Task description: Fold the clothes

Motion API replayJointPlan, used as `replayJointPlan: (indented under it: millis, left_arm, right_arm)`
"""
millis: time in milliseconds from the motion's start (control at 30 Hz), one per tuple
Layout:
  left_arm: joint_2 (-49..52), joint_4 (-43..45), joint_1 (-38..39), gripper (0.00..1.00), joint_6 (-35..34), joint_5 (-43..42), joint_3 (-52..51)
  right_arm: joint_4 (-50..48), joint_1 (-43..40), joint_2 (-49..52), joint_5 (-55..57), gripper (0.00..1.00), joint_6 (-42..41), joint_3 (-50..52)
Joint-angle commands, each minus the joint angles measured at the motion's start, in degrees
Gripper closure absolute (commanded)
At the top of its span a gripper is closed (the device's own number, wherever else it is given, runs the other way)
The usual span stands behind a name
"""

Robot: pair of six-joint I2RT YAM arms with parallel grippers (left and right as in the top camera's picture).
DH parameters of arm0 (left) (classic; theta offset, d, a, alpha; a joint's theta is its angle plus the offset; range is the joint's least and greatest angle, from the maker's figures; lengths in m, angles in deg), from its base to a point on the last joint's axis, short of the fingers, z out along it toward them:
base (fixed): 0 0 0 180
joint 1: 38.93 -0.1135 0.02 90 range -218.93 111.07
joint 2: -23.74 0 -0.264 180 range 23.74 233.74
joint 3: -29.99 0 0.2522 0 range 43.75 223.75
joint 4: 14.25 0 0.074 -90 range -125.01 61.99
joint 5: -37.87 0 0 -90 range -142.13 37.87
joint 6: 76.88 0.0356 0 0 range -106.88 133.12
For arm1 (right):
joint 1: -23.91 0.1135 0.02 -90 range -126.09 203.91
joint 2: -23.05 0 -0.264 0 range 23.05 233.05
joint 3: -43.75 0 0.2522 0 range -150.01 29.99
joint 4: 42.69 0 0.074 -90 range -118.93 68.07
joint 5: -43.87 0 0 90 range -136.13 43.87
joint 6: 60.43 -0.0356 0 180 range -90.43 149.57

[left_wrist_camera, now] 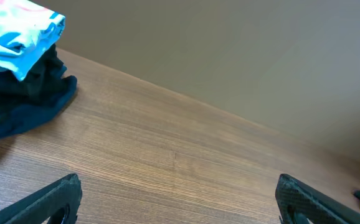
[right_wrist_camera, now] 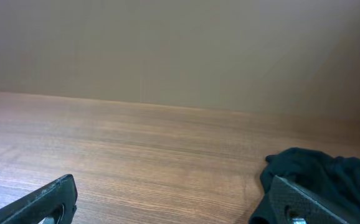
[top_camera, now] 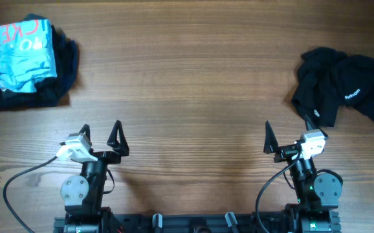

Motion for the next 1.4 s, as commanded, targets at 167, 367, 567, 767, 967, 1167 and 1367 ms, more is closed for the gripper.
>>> replayJointPlan:
  millis: [167,367,567,767,967,1167,1367]
  left_arm:
    - [-0.3,-0.3,-0.3,0.0,-0.3,0.4,-0.2]
    - [-0.3,-0.3,-0.3,0.0,-0.3,0.4,-0.2]
    - [-0.3,-0.3,-0.3,0.0,-0.3,0.4,-0.2]
    - [-0.3,-0.3,-0.3,0.0,-0.3,0.4,-0.2]
    - [-0.3,-0.3,-0.3,0.0,-0.3,0.4,-0.2]
    - [-0.3,-0.3,-0.3,0.0,-0.3,0.5,-0.2]
    - [-0.3,-0.3,-0.3,0.0,-0.3,0.5,-0.2]
  right_arm:
    - [-0.3,-0.3,0.1,0.6,0.0,-0.5,0.1]
    - [-0.3,-0.3,0.1,0.6,0.0,-0.5,0.1]
    - [-0.3,-0.3,0.1,0.6,0.0,-0.5,0.1]
    - [-0.3,-0.3,0.1,0.6,0.0,-0.5,0.1]
    - [-0.3,-0.3,0.1,0.6,0.0,-0.5,0.1]
    - [0.0,-0.3,0.1,4.9,0.0,11.0,0.1]
    - [0.1,-0.3,0.1,5.3,0.0,14.9,0.1]
